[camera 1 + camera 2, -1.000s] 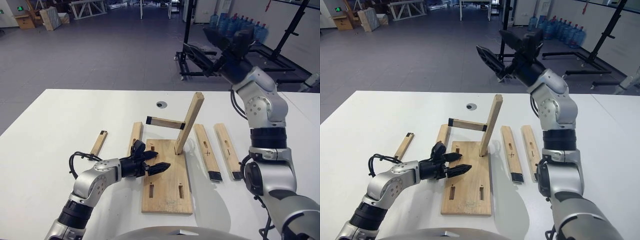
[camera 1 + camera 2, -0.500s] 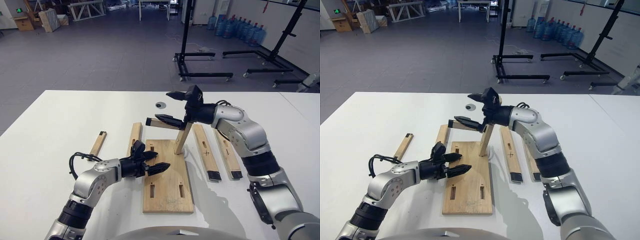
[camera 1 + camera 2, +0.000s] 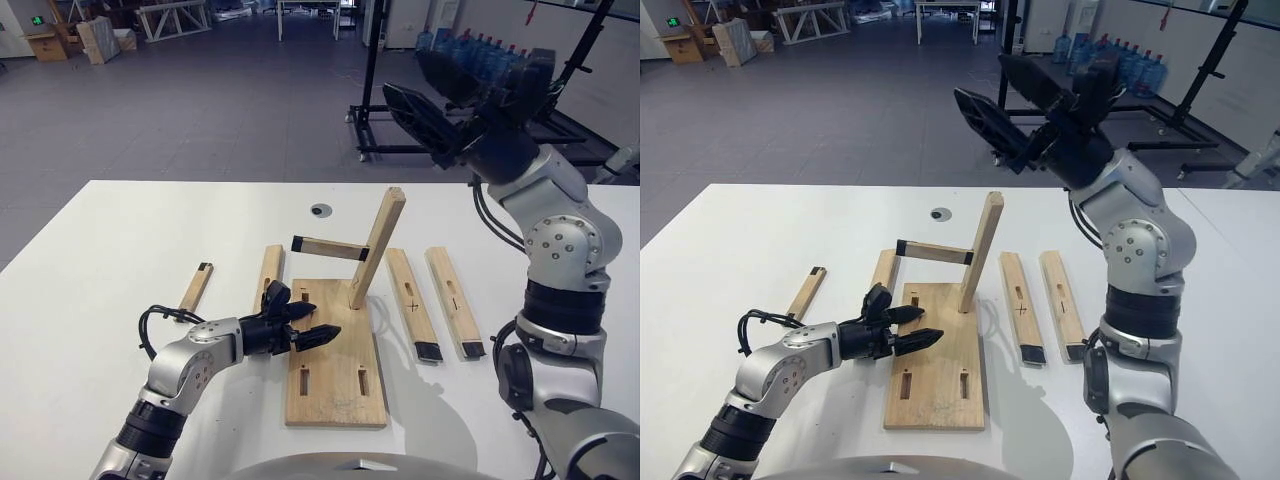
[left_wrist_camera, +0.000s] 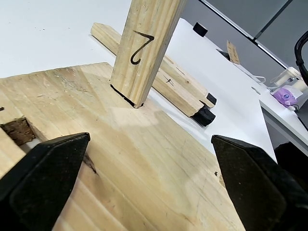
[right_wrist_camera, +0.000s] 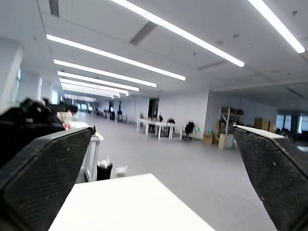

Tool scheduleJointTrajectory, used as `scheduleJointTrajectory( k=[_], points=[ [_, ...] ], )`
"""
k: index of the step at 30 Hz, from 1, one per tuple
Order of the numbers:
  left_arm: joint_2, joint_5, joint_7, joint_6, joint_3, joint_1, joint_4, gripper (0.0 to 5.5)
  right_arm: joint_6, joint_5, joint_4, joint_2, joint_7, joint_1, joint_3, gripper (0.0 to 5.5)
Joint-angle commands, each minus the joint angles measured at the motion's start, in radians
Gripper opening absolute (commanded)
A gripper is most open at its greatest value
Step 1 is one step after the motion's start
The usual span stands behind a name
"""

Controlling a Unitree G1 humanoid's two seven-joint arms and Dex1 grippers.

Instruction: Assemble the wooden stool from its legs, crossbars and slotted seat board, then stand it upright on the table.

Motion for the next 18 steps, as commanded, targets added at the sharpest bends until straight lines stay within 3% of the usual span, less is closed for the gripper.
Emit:
scheduleJointTrajectory(
  k=[1,5,8,16,18],
  points=[
    [0.041,0.068,0.035,0.073,-0.045,0.080,0.103,4.65,0.011,-0.131,0.064,-0.066,0.132,0.149,0.172,5.31],
    [0.042,0.070,0.036,0.068,-0.045,0.079,0.107,4.65,0.159,-0.070,-0.050,-0.186,0.283,0.315,0.246,5.31],
    [0.039,0.071,0.042,0.063,-0.045,0.083,0.114,4.65,0.181,-0.077,-0.069,-0.237,0.291,0.352,0.272,5.31],
    [0.032,0.077,0.040,0.048,-0.045,0.062,0.143,4.65,0.127,-0.120,-0.026,-0.209,0.235,0.317,0.284,5.31],
    [0.035,0.078,0.038,0.047,-0.046,0.060,0.145,4.65,0.055,-0.120,-0.019,-0.169,0.217,0.295,0.238,5.31]
  ],
)
